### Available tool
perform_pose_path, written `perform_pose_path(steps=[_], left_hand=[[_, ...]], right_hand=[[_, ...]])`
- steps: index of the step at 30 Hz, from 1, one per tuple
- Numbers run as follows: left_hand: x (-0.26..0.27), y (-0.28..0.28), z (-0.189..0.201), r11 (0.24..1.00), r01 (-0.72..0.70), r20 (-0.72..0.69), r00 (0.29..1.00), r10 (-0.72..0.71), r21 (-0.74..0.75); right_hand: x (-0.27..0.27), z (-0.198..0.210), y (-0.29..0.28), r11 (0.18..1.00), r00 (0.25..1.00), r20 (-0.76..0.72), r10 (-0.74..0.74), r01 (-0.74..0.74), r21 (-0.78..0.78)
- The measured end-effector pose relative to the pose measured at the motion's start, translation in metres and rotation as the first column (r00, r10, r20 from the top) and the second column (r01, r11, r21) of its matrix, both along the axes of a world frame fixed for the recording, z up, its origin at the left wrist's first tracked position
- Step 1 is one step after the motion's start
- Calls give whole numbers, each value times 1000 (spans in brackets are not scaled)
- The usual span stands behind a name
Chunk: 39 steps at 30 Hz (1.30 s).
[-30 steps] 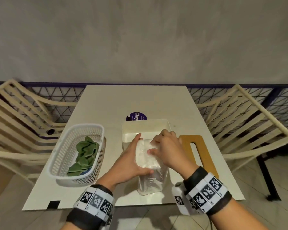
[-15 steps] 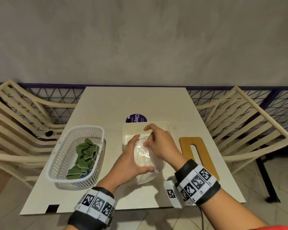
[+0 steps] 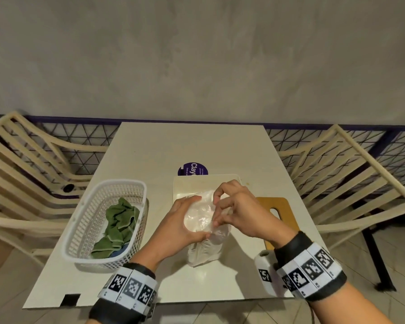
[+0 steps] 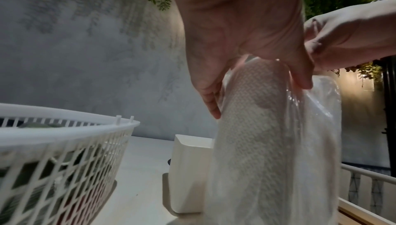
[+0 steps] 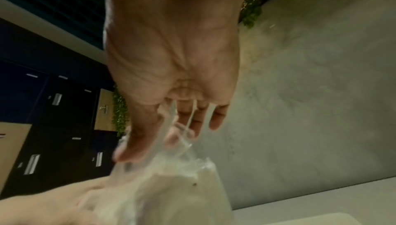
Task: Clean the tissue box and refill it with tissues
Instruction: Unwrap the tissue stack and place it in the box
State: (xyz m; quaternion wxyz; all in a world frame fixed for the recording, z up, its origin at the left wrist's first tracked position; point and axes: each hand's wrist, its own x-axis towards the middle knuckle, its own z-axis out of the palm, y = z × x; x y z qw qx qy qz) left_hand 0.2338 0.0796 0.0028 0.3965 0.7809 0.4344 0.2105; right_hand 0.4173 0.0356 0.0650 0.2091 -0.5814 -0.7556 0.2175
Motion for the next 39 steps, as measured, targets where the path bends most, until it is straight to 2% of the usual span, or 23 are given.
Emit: perform_pose_path(steps=[2, 4, 6, 10, 13, 15, 17, 20, 21, 22, 23, 24, 26, 27, 29, 31, 33, 34, 35, 36, 37, 38, 39], left_hand=[[-2, 3, 0, 1000, -12, -1, 1000, 12, -6], [-5, 5, 0, 1000, -21, -1, 1000, 21, -13], [-7, 6, 0, 1000, -18, -4, 1000, 18, -11], [-3, 6, 3, 1000, 20, -26, 999, -20, -6], [2, 6, 4, 999, 49, -29, 998, -49, -12], [6, 5, 3, 997, 76, -52, 996, -76, 3], [8, 6, 2, 996, 92, -60, 994, -91, 8], [8, 6, 4, 996, 69, -12, 997, -70, -56], [9, 6, 5, 997, 49, 9, 999, -49, -61], [11, 5, 6, 999, 28, 16, 999, -27, -42], [13, 3, 7, 1000, 7, 21, 1000, -7, -4], [16, 2, 7, 999, -15, 39, 999, 14, 30], [20, -2, 10, 995, -71, 97, 993, 65, 65], [20, -3, 11, 990, -110, 102, 990, 101, 89], [13, -5, 16, 956, -175, -3, 984, 181, 237], [5, -5, 19, 872, -154, -122, 964, 235, 465], [0, -6, 22, 767, -106, -120, 965, 232, 632], [0, -7, 22, 743, -110, -85, 972, 220, 661], [1, -7, 25, 769, -160, -23, 975, 221, 619], [2, -6, 26, 825, -263, 81, 963, 258, 501], [3, -4, 27, 871, -389, 193, 919, 344, 301], [2, 0, 25, 875, -485, 280, 840, 466, 0], [1, 4, 23, 801, -469, 344, 732, 588, -373]], right_hand=[[17, -4, -5, 999, 991, -131, 3, -8, -32], [39, -11, -12, 987, 944, -306, -124, 85, -136], [51, -15, -15, 960, 906, -351, -236, 162, -229], [50, -12, -15, 921, 942, -264, -209, 98, -378], [55, -18, -11, 888, 928, -188, -322, 226, -401], [54, -26, -9, 867, 943, -13, -332, 300, -398], [43, -25, -8, 880, 938, 146, -314, 345, -326], [30, -18, -9, 876, 902, 186, -390, 425, -227], [25, -16, -10, 879, 873, 249, -420, 460, -128], [19, -14, -13, 879, 840, 287, -461, 477, 16], [12, -14, -14, 867, 827, 260, -498, 472, 162], [5, -14, -15, 851, 845, 167, -508, 463, 247], [-6, -17, -12, 874, 894, -16, -448, 442, 201], [-9, -20, -10, 895, 902, -41, -430, 432, 115], [-8, -31, -6, 899, 898, -49, -437, 438, 14], [-5, -39, -4, 879, 874, -106, -474, 477, 2], [-3, -40, -4, 866, 856, -142, -497, 500, -21], [-3, -40, -5, 863, 852, -148, -502, 504, -29], [-3, -41, -5, 862, 850, -152, -504, 505, -35], [-3, -40, -5, 861, 847, -157, -507, 507, -46], [-4, -40, -6, 861, 846, -166, -507, 505, -59], [-4, -39, -6, 861, 844, -172, -509, 504, -72], [-4, -40, -7, 859, 841, -177, -511, 505, -82]])
